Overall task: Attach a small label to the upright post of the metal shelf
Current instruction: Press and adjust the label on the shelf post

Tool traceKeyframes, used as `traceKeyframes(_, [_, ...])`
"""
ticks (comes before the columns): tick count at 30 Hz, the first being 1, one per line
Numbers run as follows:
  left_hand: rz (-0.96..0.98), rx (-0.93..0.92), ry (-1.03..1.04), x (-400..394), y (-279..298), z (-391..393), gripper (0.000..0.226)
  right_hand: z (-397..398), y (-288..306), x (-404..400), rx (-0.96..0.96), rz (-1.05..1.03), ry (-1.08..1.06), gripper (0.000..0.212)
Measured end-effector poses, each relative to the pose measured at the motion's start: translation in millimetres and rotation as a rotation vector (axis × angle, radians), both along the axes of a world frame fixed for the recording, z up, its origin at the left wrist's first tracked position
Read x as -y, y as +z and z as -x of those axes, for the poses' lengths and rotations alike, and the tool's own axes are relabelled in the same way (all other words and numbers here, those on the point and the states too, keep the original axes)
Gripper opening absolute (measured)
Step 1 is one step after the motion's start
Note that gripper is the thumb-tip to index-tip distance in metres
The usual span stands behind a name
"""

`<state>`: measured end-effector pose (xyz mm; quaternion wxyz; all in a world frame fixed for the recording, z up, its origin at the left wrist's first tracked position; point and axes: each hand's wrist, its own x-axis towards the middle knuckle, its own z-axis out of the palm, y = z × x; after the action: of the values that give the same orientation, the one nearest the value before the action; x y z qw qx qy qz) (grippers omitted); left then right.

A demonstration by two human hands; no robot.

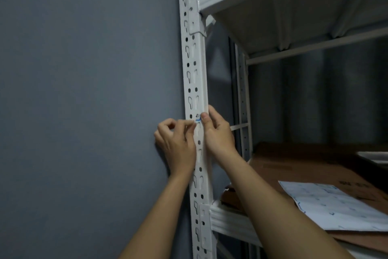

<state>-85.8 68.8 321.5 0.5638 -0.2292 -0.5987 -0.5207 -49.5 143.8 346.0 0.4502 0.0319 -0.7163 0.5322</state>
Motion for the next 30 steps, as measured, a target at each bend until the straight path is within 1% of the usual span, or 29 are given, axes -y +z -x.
traceKeyframes(2, [-0.029, -0.043, 0.003, -0.2, -0.5, 5.7, 0.007, 0.4, 0.3, 1.2, 0.002, 0.015, 0.003, 0.071])
traceKeyframes(6, [0.009, -0.11, 0.063, 0.3, 1.6, 12.4, 0.017, 3.8, 0.3, 1.2, -0.005, 0.021, -0.001, 0.069])
traceKeyframes(8, [0.051, -0.139, 0.078, 1.1, 2.3, 13.7, 0.016, 4.1, 0.3, 1.8, -0.008, 0.025, -0.012, 0.064])
traceKeyframes(11, [0.133, -0.113, 0.095, -0.3, 4.7, 14.9, 0.011, 5.4, -0.1, 2.3, 0.001, 0.024, -0.034, 0.064])
traceKeyframes(13, [0.149, -0.07, 0.104, -4.1, 3.7, 12.5, 0.015, 6.1, -0.9, 2.2, -0.003, 0.018, -0.045, 0.071])
traceKeyframes(15, [0.089, -0.01, 0.047, -5.3, 2.1, 7.3, 0.021, 6.1, 0.0, 2.2, -0.003, 0.012, -0.042, 0.075])
traceKeyframes(18, [0.008, 0.055, -0.04, -2.3, -1.3, 2.3, 0.016, 5.8, 0.8, 0.5, 0.01, 0.008, -0.025, 0.075])
traceKeyframes(20, [0.007, 0.01, -0.035, 2.8, -4.9, 2.4, 0.012, 4.8, 0.9, 0.0, 0.018, 0.01, -0.019, 0.075])
traceKeyframes(22, [0.019, -0.019, -0.077, 8.3, -6.0, 2.3, 0.011, 3.0, 0.8, 0.9, 0.028, 0.02, -0.018, 0.075])
traceKeyframes(25, [0.059, -0.044, -0.099, 14.4, -2.9, -0.9, 0.017, 0.2, 1.9, 2.0, 0.035, 0.016, -0.021, 0.076])
traceKeyframes(27, [0.107, -0.108, -0.059, 16.1, 0.6, -2.4, 0.023, -2.3, 2.6, 1.9, 0.035, 0.014, -0.021, 0.073])
traceKeyframes(30, [0.176, -0.16, 0.017, 16.2, 5.1, -1.9, 0.025, -5.3, 2.3, 2.4, 0.02, 0.001, -0.027, 0.056])
